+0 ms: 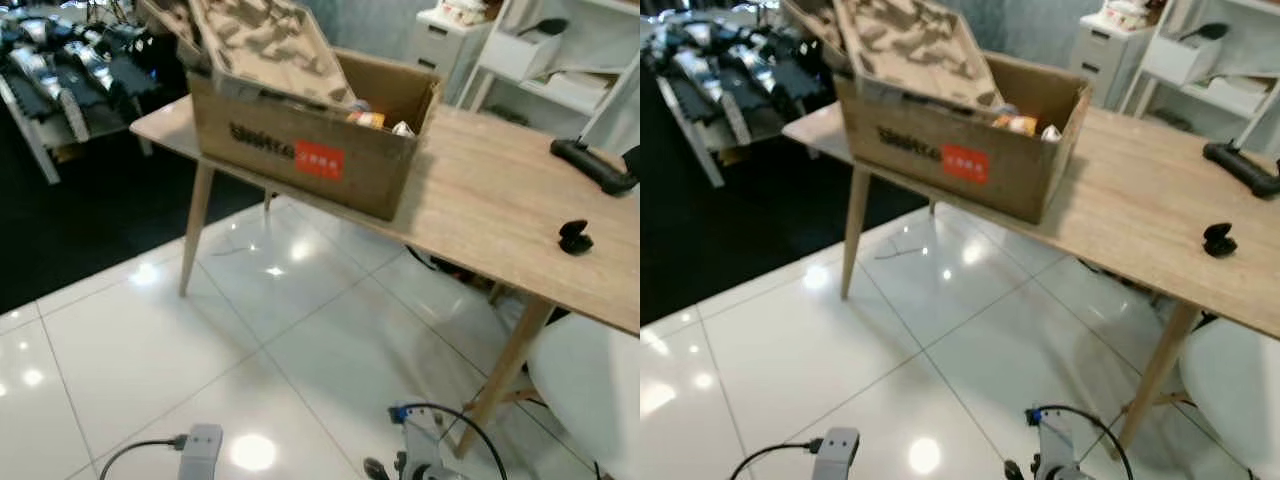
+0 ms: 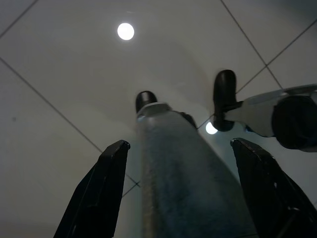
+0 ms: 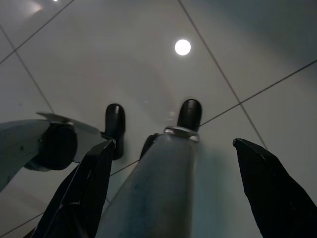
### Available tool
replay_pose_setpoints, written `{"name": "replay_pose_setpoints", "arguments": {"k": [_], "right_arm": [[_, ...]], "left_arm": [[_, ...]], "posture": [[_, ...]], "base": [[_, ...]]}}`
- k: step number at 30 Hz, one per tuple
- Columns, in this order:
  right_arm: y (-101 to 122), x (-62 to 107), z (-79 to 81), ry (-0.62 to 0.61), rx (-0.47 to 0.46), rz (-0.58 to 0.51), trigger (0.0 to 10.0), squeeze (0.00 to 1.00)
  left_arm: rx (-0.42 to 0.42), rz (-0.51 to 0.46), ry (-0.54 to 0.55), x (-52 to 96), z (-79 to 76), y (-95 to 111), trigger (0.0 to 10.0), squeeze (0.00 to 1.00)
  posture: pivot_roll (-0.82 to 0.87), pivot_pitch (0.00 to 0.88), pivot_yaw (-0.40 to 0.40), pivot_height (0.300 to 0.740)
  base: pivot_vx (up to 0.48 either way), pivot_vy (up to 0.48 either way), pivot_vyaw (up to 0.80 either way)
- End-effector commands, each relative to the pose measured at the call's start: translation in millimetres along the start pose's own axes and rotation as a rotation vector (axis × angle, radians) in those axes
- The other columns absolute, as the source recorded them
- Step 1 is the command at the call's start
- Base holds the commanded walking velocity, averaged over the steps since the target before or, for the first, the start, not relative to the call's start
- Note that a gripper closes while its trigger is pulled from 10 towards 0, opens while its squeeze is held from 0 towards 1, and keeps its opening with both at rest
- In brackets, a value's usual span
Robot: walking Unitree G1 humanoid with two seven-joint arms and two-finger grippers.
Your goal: Picking trash to rubbish bin
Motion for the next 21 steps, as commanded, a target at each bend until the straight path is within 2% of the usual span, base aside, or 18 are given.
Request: {"name": "replay_pose_setpoints", "arguments": {"k": [1, 8, 21], "right_arm": [[-5.7, 1.9, -4.7, -0.014, 0.001, 0.015, 10.0, 0.00], [-7.8, 2.2, -5.3, -0.018, -0.005, 0.022, 10.0, 0.00], [-13.3, 2.9, -6.0, -0.024, -0.008, 0.043, 10.0, 0.00]], "left_arm": [[0.006, 0.057, 0.008, 1.7, 1.3, -16.5, 10.0, 0.00], [0.010, 0.058, 0.011, 1.9, 1.9, -17.4, 10.0, 0.00], [0.015, 0.060, 0.023, 2.5, 3.8, -19.6, 10.0, 0.00]], "posture": [[0.06, 0.060, -0.046, 0.740], [0.06, 0.063, -0.044, 0.740], [0.06, 0.071, -0.044, 0.740]], "base": [[0.000, 0.000, 0.00], [0.000, 0.000, 0.00], [0.000, 0.000, -0.78]]}}
Point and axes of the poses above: a point about 5 cm out from each wrist's last joint towards the gripper, its own x axis pointing back from the gripper into the wrist, its own y axis along the axis of the wrist's last joint, z = x × y, the point moved 3 cm from there along -x, pointing out of the wrist towards the gripper, and after that the axes turned 3 degrees about x, right-handed, at the moved point
